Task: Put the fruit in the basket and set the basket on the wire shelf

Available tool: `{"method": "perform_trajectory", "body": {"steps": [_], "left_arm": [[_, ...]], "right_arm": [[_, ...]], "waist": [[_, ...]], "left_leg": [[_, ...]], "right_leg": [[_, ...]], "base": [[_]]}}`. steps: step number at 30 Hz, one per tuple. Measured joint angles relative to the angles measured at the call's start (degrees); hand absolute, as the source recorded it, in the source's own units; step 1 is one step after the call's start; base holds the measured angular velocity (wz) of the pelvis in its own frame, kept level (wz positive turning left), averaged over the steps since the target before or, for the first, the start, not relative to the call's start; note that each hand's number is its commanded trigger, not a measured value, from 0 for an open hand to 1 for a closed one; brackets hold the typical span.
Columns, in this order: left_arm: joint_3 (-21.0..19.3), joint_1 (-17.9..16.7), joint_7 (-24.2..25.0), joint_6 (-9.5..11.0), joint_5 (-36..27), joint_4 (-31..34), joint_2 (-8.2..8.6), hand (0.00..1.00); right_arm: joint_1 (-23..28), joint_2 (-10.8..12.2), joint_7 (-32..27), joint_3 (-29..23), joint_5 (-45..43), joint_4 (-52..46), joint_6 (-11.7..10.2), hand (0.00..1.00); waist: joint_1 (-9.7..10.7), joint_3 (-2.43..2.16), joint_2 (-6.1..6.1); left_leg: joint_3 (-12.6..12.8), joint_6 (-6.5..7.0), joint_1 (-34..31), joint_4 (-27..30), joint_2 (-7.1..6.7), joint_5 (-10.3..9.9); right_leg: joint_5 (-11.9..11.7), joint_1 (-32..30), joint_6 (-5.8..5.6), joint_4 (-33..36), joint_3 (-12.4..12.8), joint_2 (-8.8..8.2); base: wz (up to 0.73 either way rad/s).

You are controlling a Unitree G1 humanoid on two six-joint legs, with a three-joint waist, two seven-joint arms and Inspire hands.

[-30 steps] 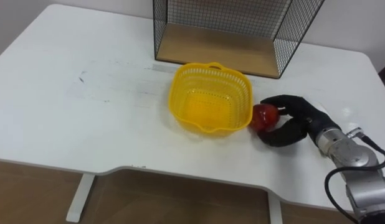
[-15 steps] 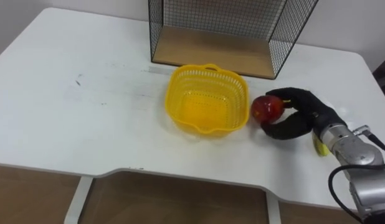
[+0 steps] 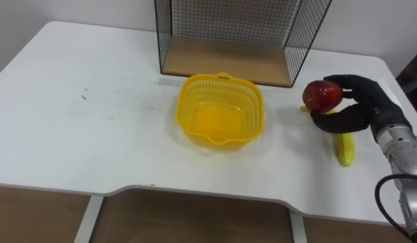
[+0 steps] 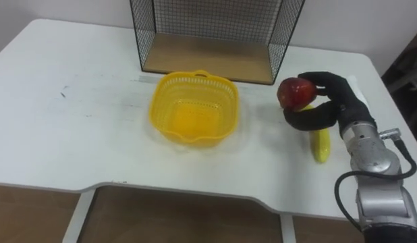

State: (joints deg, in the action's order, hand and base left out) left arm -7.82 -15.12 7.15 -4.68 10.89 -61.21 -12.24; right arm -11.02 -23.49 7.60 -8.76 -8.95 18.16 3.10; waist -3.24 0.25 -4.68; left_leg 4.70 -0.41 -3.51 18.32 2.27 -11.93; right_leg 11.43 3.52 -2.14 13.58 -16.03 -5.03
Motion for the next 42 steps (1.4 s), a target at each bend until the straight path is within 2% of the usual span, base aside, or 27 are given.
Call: {"method": "perform_trajectory", "body": {"steps": [4, 7, 14, 20, 29, 36, 42], "left_arm": [[0.0, 0.2, 0.1, 0.0, -0.1, 0.1, -0.04, 0.0], [0.0, 0.4, 0.2, 0.1, 0.0, 0.2, -0.04, 0.0], [0.4, 1.9, -0.2, 0.0, 0.6, -0.6, 0.01, 0.0], [1.1, 2.3, -0.2, 0.0, 0.5, -0.7, -0.11, 0.0], [1.3, 2.9, -0.2, 0.0, 0.5, -1.0, -0.18, 0.0], [1.4, 4.2, 0.1, 0.6, 0.0, -1.0, -0.19, 0.0], [1.4, 4.6, 0.2, 1.0, 0.0, -0.8, -0.22, 0.0]], "right_arm": [[0.0, 0.0, 0.0, 0.1, 0.1, -3.4, -0.1, 1.0], [0.0, 0.0, 0.0, 0.1, 0.1, -4.9, -0.1, 1.0], [-0.1, -0.1, 0.1, 2.2, -1.1, -12.1, 0.0, 1.0], [0.0, -0.1, 3.2, 4.5, -4.2, -14.6, 0.2, 1.0], [-0.1, -0.1, 5.8, 5.4, -4.7, -19.0, 0.2, 1.0], [-0.1, -0.1, 6.4, 6.5, -4.8, -19.6, 0.2, 1.0], [-0.1, -0.1, 8.3, 7.6, -4.7, -20.3, 0.2, 1.0]], "waist": [[0.0, 0.13, -0.49], [-0.1, -0.02, -1.01], [-0.3, 0.13, -0.7], [-0.4, 0.25, -0.49], [-1.6, -0.02, -0.81], [-2.0, 0.37, -0.31], [-2.0, 0.42, -0.23]], "left_leg": [[0.0, 0.0, -0.7, 0.1, -0.01, 0.0], [-0.1, -0.01, -0.8, 0.2, -0.05, 0.0], [-0.1, -0.03, -0.9, 0.1, -0.02, 0.0], [-0.1, -0.04, -1.0, 0.0, -0.01, 0.0], [0.0, -0.07, -0.7, -0.7, -0.02, 0.0], [0.0, -0.14, -1.0, -0.9, 0.0, -0.1], [0.0, -0.14, -1.0, -0.8, 0.0, -0.1]], "right_leg": [[0.0, -0.7, 0.01, 0.0, 0.1, 0.02], [0.0, -0.7, 0.01, -0.1, 0.0, 0.03], [0.0, -0.6, 0.01, -0.1, 0.0, 0.09], [0.0, -0.7, 0.02, -0.1, 0.1, 0.1], [-0.1, -0.6, 0.01, -0.9, 0.1, 0.24], [-0.1, -0.7, 0.01, -0.9, 0.1, 0.23], [-0.1, -0.7, 0.01, -0.9, 0.1, 0.23]], "base": [[0.0], [0.0], [0.0], [0.0], [0.0], [0.0], [0.0]]}}
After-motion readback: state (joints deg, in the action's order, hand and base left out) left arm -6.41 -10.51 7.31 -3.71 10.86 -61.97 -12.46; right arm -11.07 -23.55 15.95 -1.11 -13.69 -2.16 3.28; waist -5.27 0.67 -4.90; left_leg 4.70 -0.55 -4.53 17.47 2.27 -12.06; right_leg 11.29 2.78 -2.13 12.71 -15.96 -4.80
